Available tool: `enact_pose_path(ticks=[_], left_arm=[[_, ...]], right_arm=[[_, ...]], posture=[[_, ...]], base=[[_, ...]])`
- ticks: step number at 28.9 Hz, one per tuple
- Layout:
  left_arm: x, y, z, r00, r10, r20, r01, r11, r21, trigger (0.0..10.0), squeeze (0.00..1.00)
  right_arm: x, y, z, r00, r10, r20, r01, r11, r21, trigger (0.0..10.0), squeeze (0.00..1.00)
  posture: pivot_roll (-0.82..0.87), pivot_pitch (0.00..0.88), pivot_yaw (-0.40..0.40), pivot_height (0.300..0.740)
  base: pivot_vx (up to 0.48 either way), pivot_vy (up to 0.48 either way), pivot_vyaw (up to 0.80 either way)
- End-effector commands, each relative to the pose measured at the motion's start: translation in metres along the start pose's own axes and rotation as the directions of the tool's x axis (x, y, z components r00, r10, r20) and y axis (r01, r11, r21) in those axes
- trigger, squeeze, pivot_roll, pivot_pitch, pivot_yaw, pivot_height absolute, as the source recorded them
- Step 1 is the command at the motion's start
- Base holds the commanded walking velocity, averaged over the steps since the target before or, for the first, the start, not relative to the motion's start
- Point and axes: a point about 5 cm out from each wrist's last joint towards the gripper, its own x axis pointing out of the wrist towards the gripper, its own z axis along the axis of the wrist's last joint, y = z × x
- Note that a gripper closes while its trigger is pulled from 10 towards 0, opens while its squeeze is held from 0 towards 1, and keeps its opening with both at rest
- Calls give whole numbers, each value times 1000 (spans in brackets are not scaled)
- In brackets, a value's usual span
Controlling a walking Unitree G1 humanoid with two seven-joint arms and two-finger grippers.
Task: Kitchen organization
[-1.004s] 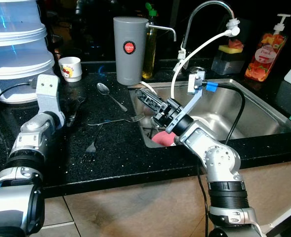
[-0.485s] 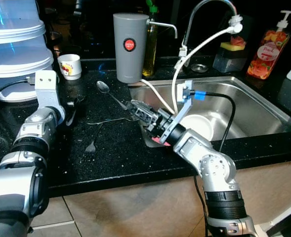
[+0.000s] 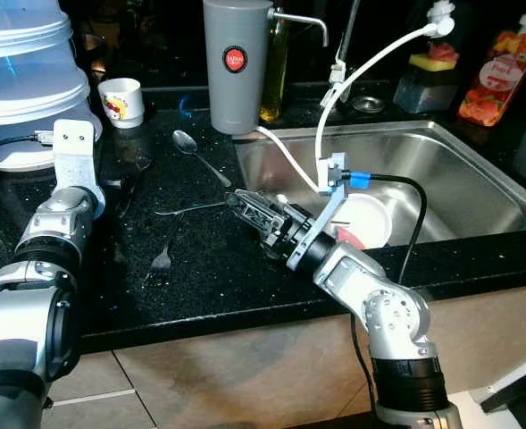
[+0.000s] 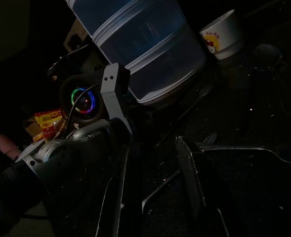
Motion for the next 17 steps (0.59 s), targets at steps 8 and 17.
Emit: enact_pose_path(ticks=[8,17], left_arm=[[-1,7,-19,991,-12,-133,9,1000,-22,10000,0],[-2,2,-30,980,-37,-193,25,997,-68,0,0]], right_arm=[[0,6,-3,1000,18,-9,-18,1000,11,10000,0],[-1,4,-1,1000,13,-9,-13,1000,9,10000,0]], posture=[[38,194,7,740],[38,196,12,740]], base=[[0,0,0],[0,0,0]])
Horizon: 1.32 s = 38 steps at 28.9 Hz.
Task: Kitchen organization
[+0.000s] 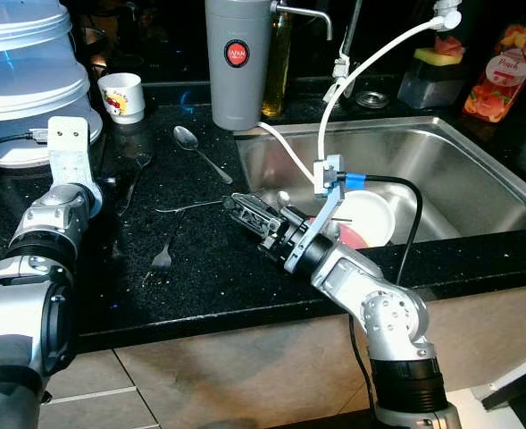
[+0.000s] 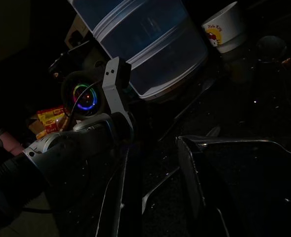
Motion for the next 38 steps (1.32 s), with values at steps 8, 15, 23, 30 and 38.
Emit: enact_pose_path(ticks=[8,15,23,30,38], left_arm=[[0,4,-31,991,7,-133,-9,1000,-12,0,0],[-1,5,-32,991,2,-135,-4,1000,-17,0,0],[1,-5,-10,999,-51,-12,51,998,27,0,0],[-9,-44,32,900,-277,338,303,953,-25,0,0],[-24,-49,28,843,-317,434,353,936,-1,0,0]], right_arm=[[-2,1,3,1000,7,7,-7,1000,1,10000,0],[-1,0,4,1000,7,10,-7,1000,8,10000,0],[0,-2,9,999,-7,33,6,1000,20,10000,0],[2,0,15,998,5,65,-6,1000,24,10000,0],[8,4,21,995,36,90,-38,999,27,10000,0]], posture=[[36,196,10,740],[37,193,5,740],[38,176,5,740],[37,143,3,740],[43,116,-5,740]], base=[[0,0,0],[0,0,0],[0,0,0],[0,0,0],[0,0,0]])
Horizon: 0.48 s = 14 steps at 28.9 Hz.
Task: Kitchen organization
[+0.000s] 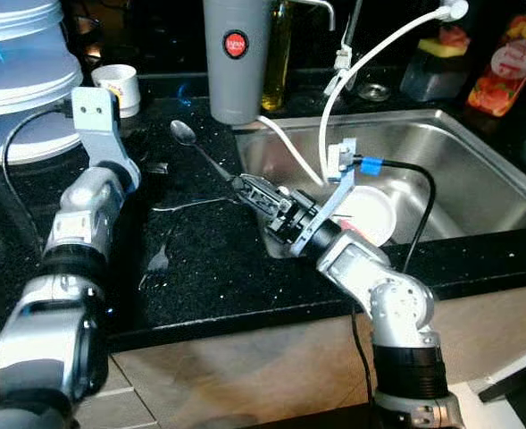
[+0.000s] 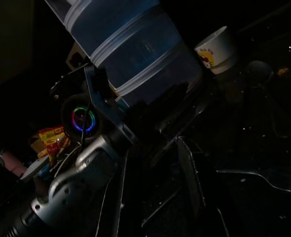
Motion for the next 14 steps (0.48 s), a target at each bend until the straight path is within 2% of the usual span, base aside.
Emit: enact_pose_path(ticks=[1,4,12,13,14], left_arm=[[-3,3,-2,1000,18,-19,-18,1000,12,0,0],[-8,13,-11,993,91,-69,-87,995,57,0,0],[-16,17,-9,992,117,-40,-114,991,70,0,0],[-16,19,-10,992,116,-51,-109,986,127,902,0],[-16,21,-11,990,122,-75,-107,978,177,7255,0]], right_arm=[[3,2,0,1000,18,11,-18,1000,14,10000,0],[4,2,1,1000,24,12,-24,1000,15,10000,0],[6,2,0,1000,24,16,-24,1000,13,10000,0],[6,2,0,1000,16,22,-17,1000,12,10000,0],[6,1,0,1000,9,26,-9,1000,11,10000,0]], posture=[[43,116,-5,740],[45,106,-9,740],[45,100,-10,740],[45,101,-10,740],[46,103,-11,740]], base=[[0,0,0],[0,0,0],[0,0,0],[0,0,0],[0,0,0]])
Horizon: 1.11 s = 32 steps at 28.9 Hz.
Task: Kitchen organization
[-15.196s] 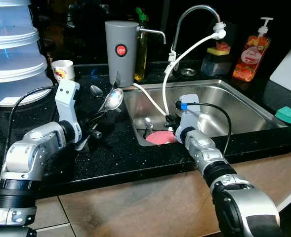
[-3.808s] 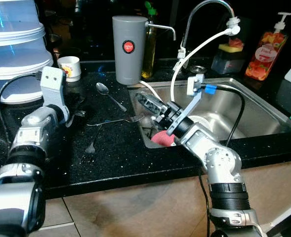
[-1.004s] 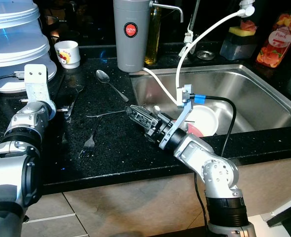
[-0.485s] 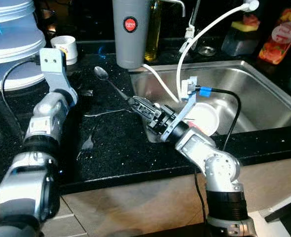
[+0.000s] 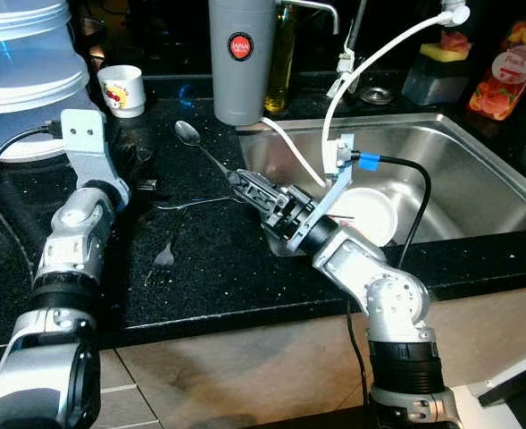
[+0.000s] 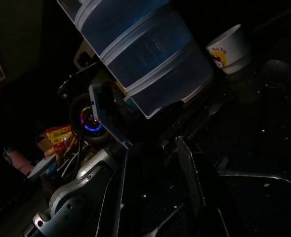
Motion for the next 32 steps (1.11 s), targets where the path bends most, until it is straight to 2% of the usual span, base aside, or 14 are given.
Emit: enact_pose_path(ticks=[1,2,3,4,5,11,15,21,23,27,32], left_arm=[[-2,5,-3,999,10,-33,-8,998,69,7255,0],[0,10,-6,997,34,-73,-28,996,83,10000,0],[0,10,-6,997,34,-73,-28,996,83,10000,0],[2,13,-7,993,57,-102,-49,995,82,10000,133],[4,15,-8,989,72,-131,-63,996,65,10000,1000],[10,17,-7,981,75,-181,-71,997,31,10000,1000],[14,21,-12,964,116,-239,-114,993,20,10000,1000],[16,24,-11,954,148,-259,-150,989,15,10000,1000],[16,28,-9,946,187,-263,-180,982,52,10000,1000],[17,31,-7,942,215,-257,-202,976,76,10000,1000],[18,28,-6,940,215,-266,-196,976,97,10000,1000]], right_arm=[[2,1,2,1000,1,15,-1,1000,-6,10000,0],[2,0,2,1000,-8,19,8,1000,-6,10000,0],[2,0,2,1000,-8,19,8,1000,-6,10000,0],[1,-1,2,1000,-14,21,14,1000,-6,10000,0],[1,-2,1,1000,-19,21,20,1000,-6,10000,0],[0,-3,0,999,-30,20,30,999,-10,10000,0],[-1,-4,-3,999,-44,21,44,999,-8,10000,0],[-1,-4,-3,999,-48,22,48,999,-6,10000,0],[-3,-4,-3,998,-56,24,56,998,-6,10000,0],[-4,-4,-3,998,-64,28,64,998,-5,10000,0],[-7,-5,-3,997,-71,30,71,997,-4,10000,0]], posture=[[46,103,-11,740],[51,106,-11,740],[51,106,-11,740],[51,106,-11,740],[50,111,-9,740],[53,114,-2,740],[55,128,1,740],[49,136,10,740],[41,144,20,740],[38,148,24,740],[40,155,27,740]], base=[[0,0,0],[0,0,0],[0,0,0],[0,0,0],[0,0,0],[0,0,0],[0,0,0],[0,0,0],[0,0,0],[0,0,0],[0,0,0]])
